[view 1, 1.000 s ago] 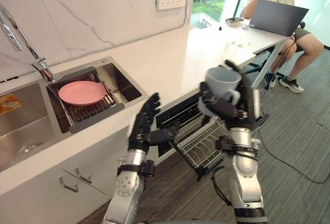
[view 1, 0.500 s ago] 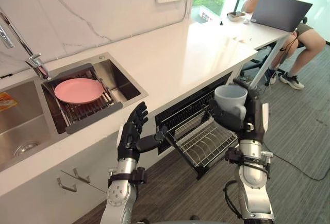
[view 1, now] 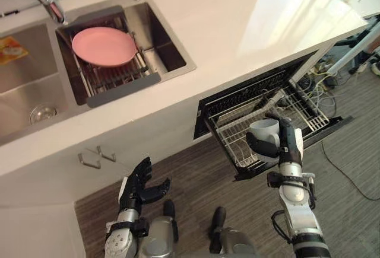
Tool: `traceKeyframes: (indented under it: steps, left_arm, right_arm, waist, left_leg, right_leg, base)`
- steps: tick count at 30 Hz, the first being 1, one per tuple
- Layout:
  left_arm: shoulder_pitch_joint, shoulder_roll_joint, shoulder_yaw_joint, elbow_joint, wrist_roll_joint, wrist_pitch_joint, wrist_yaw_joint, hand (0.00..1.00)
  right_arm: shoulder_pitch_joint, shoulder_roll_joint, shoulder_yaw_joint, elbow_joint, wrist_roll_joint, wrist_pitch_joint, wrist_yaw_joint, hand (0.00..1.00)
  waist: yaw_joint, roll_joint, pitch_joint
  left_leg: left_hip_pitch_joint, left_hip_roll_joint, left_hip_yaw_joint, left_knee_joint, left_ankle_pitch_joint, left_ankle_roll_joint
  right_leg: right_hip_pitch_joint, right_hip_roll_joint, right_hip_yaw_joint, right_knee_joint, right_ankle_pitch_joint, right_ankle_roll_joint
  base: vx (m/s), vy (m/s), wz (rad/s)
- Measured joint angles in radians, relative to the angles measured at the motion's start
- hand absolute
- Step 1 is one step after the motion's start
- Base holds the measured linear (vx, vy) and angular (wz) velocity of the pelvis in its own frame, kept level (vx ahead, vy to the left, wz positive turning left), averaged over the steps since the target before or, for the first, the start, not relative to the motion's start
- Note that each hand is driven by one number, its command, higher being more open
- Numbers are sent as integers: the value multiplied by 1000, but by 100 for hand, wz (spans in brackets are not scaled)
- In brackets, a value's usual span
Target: Walk over to the sink, pick up the cup, carry it to the dishwasher, place the cup inside the dishwasher, then close the dishwasher door
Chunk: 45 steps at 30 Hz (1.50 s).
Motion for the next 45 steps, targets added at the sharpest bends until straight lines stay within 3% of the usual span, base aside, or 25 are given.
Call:
traceKeyframes:
  steps: [6, 7, 14, 24, 31, 34, 36, 40, 45]
  left_arm:
    - [-85, -1, 12, 115, 35, 2, 45, 90]
    - [-95, -2, 13, 129, 35, 2, 53, 90]
    - [-122, -7, 38, 196, 33, 1, 90, 90]
    - [-150, -23, 40, 239, 33, 0, 93, 90]
    - [-151, -23, 40, 266, 33, 1, 90, 90]
    - [-151, -23, 40, 275, 34, 2, 90, 90]
    - [-151, -23, 42, 295, 34, 3, 88, 90]
    - [-150, -22, 55, 347, 34, 11, 72, 90]
    - [-152, -23, 82, 390, 32, 10, 61, 90]
  right_arm:
    - [-171, -28, -21, 152, 0, 38, -33, 30]
    - [-184, -32, -27, 162, 0, 47, -42, 90]
    - [-282, -57, -41, 277, -1, 85, -86, 90]
    - [-291, -59, -69, 247, -29, 90, -117, 90]
    - [-195, -48, -69, 66, -25, 80, -114, 90]
    - [-111, 0, -70, -77, 23, 64, -106, 90]
    - [-19, 46, -68, -227, 63, 30, -83, 90]
    - [98, 71, -67, -357, 151, -25, -23, 90]
    - [187, 99, -58, -500, 219, -50, 54, 90]
  waist:
    - [26, 5, 78]
    - [33, 7, 82]
    - [35, 16, 107]
    - [31, 21, 123]
    - [30, 21, 124]
    - [19, 21, 123]
    - [6, 20, 122]
    - [-4, 9, 112]
    - [-27, 0, 84]
  left_leg:
    - [-34, -18, -21, -7, 27, 10]
    - [-44, -21, -24, -7, 30, 11]
    - [-69, -30, -30, 1, 35, 16]
    - [-72, -26, -28, 5, 36, 19]
    - [-42, -25, -11, -14, 37, 18]
    - [-15, -26, -7, -36, 37, 17]
    - [9, -28, -5, -60, 35, 10]
    - [49, -28, -6, -77, 33, 7]
    - [27, -5, -46, 45, -33, -27]
  right_leg:
    - [-36, -20, -21, 33, -1, 0]
    - [-48, -23, -23, 39, -2, 0]
    - [-78, -36, -26, 68, -9, 1]
    - [-95, -37, -19, 94, -20, -1]
    - [-84, -37, -1, 93, -20, -1]
    - [-65, -37, 1, 87, -24, -1]
    - [-46, -36, 1, 77, -26, 1]
    - [-5, -31, -4, 57, -36, 4]
    - [61, -17, -61, 55, -70, 4]
  base:
    - [-63, 32, 14]
    - [-32, 25, 9]
    - [-6, 7, 2]
    - [-4, 1, -1]
    - [4, 6, -7]
    - [14, 1, -2]
    - [47, -6, 0]
    - [70, -14, 2]
    - [97, -26, 30]
